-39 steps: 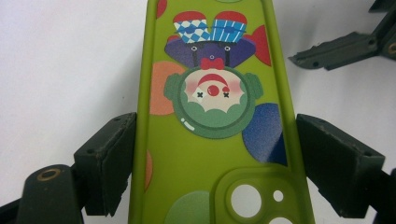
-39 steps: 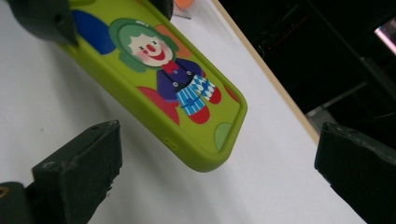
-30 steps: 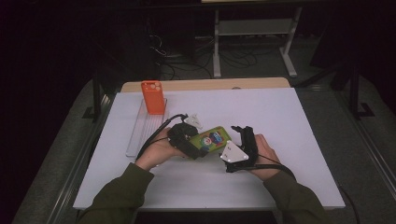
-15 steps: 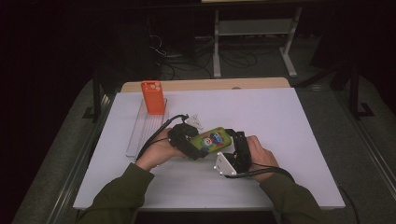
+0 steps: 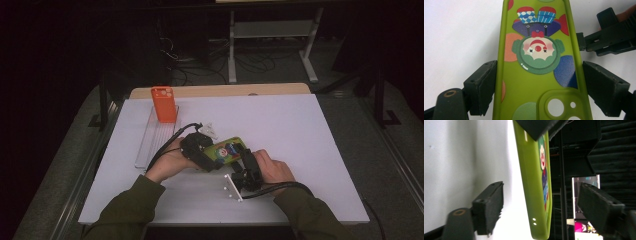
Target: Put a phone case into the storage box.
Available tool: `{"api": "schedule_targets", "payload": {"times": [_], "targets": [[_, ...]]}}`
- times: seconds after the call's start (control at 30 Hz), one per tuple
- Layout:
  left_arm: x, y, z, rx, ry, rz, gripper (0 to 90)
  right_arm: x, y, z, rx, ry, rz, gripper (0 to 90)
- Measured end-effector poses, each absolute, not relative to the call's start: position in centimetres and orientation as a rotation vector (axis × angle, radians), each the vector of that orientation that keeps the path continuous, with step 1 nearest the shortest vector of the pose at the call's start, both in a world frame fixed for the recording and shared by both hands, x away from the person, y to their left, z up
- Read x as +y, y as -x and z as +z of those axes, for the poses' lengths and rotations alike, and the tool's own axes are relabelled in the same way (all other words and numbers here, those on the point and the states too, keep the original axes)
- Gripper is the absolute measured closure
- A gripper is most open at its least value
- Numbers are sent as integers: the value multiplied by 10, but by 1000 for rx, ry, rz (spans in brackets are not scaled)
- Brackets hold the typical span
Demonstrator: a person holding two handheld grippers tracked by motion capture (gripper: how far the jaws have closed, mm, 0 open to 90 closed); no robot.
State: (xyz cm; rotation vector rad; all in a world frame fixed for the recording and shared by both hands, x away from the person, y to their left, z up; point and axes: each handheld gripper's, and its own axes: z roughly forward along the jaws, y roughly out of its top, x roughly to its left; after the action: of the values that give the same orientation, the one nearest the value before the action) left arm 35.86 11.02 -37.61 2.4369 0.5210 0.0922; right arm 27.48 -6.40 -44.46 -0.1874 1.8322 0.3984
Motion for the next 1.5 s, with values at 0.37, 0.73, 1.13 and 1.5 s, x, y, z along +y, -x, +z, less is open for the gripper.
{"api": "schedule_targets", "payload": {"times": [0.37, 0.73, 1.13, 1.5], "targets": [[110, -359, -376, 515, -2442, 88, 158, -61, -272, -448, 1802, 212, 353, 514], [109, -358, -377, 524, -2425, 68, 158, -58, -270, -451, 1789, 230, 335, 673], [111, -359, -375, 510, -2424, 64, 155, -57, -267, -451, 1785, 254, 319, 755], [117, -360, -369, 541, -2303, 78, 72, -59, -268, -448, 1837, 210, 334, 761]]}}
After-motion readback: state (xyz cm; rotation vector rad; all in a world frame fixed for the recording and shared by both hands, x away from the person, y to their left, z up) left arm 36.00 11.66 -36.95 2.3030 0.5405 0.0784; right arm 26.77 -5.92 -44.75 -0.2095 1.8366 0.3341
